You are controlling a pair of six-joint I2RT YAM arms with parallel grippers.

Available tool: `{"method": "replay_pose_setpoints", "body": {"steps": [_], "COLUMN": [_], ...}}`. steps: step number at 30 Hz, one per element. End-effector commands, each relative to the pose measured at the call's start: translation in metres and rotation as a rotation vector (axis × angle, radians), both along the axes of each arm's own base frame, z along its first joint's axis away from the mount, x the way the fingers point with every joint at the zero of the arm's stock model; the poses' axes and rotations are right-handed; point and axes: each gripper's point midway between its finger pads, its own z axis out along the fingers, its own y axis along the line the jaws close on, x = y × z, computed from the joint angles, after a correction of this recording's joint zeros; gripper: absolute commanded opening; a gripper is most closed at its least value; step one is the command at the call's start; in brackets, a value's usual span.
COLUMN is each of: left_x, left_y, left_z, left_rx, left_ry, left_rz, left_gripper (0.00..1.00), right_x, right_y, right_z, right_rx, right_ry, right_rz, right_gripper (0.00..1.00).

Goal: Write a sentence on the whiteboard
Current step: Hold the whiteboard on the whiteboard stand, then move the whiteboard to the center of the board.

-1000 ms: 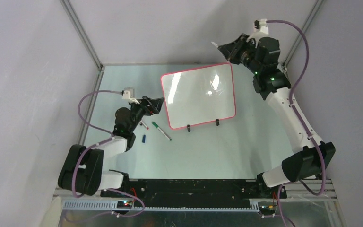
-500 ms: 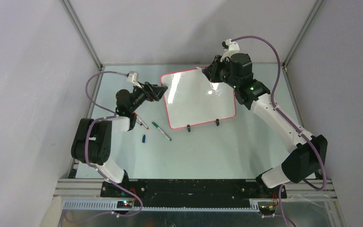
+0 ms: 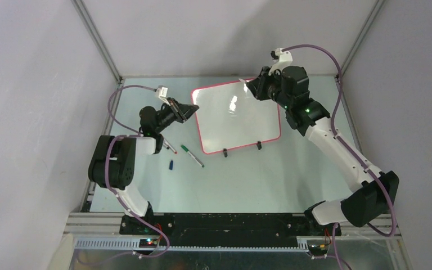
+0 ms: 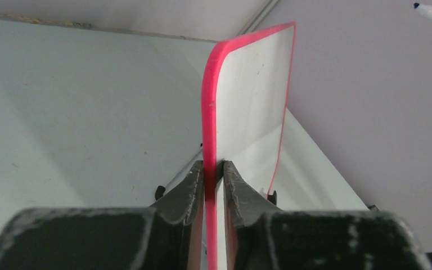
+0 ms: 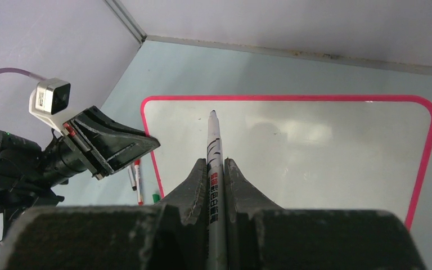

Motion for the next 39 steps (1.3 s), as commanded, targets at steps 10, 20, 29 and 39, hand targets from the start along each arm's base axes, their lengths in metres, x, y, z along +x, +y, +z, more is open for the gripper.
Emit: {"method": "replay_pose_setpoints", "body": {"steps": [10,20,29,39], "left_x": [-0.044,-0.082,-0.076,-0.071], "left_y": [-0.012,-0.008,-0.007,-0.006], "left_z": [-0.002,-0.007,-0.011,-0.015], "left_rx": [-0.04,-0.029,0.024,0.016], "left_ry": [0.014,0.032,0.057,0.073], "left_rz": [-0.143,-0.157,-0.134,-0.11], "left_gripper": [0.0,0.0,0.0,0.07], "right_x": [-0.034,-0.03,0.029,0.103], "right_y": [-0.02,-0.078,-0.171,-0.187], "right_z": [0.007,0.022,-0.021,-0.143], "right_rx": [0.008,0.03,0.06,0.042], "right_ry": [-0.013,-0.04,0.071,0.442], "right_rz": [-0.018,-0.266,-0.381,-0.268], "right_gripper": [0.0,0.0,0.0,0.0]}}
